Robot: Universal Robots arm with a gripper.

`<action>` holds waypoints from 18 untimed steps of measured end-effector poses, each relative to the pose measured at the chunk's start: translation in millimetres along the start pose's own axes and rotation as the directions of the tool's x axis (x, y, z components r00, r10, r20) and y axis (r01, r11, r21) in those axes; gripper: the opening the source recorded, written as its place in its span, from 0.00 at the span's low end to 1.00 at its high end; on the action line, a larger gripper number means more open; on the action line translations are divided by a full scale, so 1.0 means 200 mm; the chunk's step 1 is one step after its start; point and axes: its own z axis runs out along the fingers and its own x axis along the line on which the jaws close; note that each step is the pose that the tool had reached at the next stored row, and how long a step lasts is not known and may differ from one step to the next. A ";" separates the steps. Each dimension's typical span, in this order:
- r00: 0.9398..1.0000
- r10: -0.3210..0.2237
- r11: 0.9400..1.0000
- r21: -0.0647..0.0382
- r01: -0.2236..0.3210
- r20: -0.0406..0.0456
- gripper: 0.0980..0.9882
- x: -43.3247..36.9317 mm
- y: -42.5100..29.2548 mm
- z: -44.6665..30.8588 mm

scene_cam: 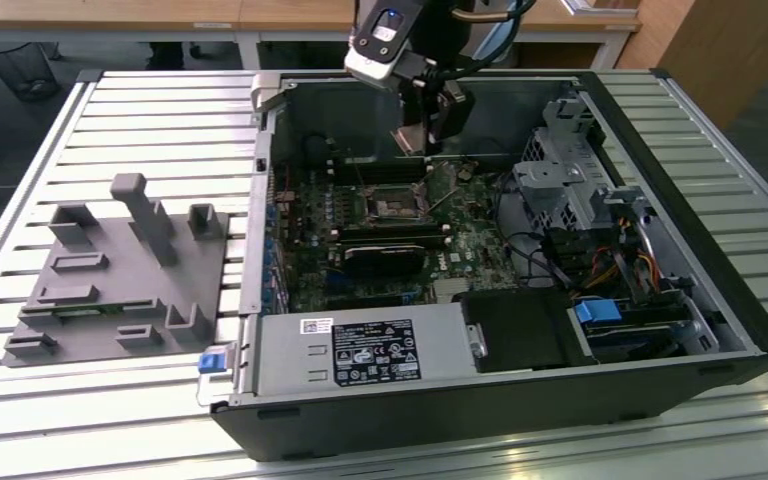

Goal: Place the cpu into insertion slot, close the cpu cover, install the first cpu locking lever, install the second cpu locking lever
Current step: 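Place the cpu into insertion slot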

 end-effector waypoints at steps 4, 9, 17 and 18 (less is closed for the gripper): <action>1.000 0.003 1.000 0.000 -0.003 0.000 0.50 0.000 0.000 0.003; 1.000 0.007 1.000 0.000 -0.007 0.001 0.50 0.000 -0.001 0.007; 1.000 0.015 1.000 0.000 -0.015 0.001 0.50 0.000 -0.001 0.014; 1.000 0.015 1.000 0.000 -0.015 0.001 0.50 0.000 -0.001 0.015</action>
